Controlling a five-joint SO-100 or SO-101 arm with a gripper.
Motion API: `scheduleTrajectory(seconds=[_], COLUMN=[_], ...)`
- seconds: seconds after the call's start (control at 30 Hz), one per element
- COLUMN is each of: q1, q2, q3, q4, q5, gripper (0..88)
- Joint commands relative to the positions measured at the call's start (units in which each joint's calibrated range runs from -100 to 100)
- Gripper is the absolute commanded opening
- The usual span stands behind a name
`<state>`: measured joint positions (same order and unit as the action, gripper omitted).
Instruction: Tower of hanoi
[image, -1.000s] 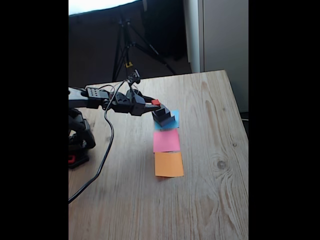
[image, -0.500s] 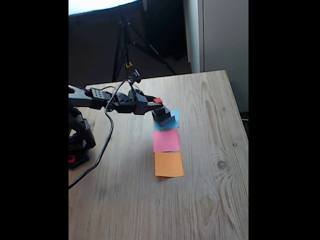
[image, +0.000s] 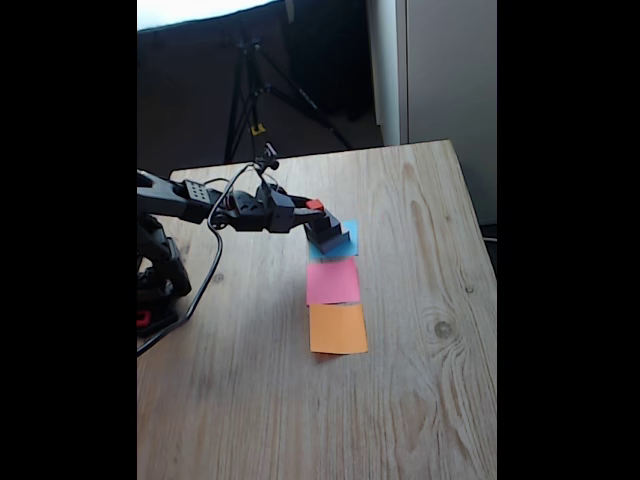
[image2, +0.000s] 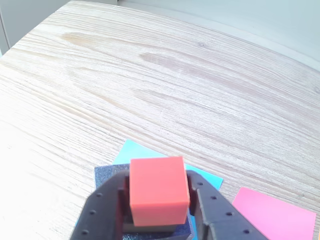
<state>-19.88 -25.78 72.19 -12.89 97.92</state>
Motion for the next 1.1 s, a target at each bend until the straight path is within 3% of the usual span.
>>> scheduleTrajectory(seconds=[0.0, 0.33, 0.73, 1.07], q1=[-0.81, -0.81, -0.39, -0.06], q2=[-0.03, 1.40, 1.10, -0.56], q3=[0.00, 0.00, 1.27, 1.00], q4=[-2.04, -3.74, -4.96, -4.88], q5=[1.58, 2.08, 1.75, -3.10], gripper=[4.6, 6.4, 18.3, 26.7])
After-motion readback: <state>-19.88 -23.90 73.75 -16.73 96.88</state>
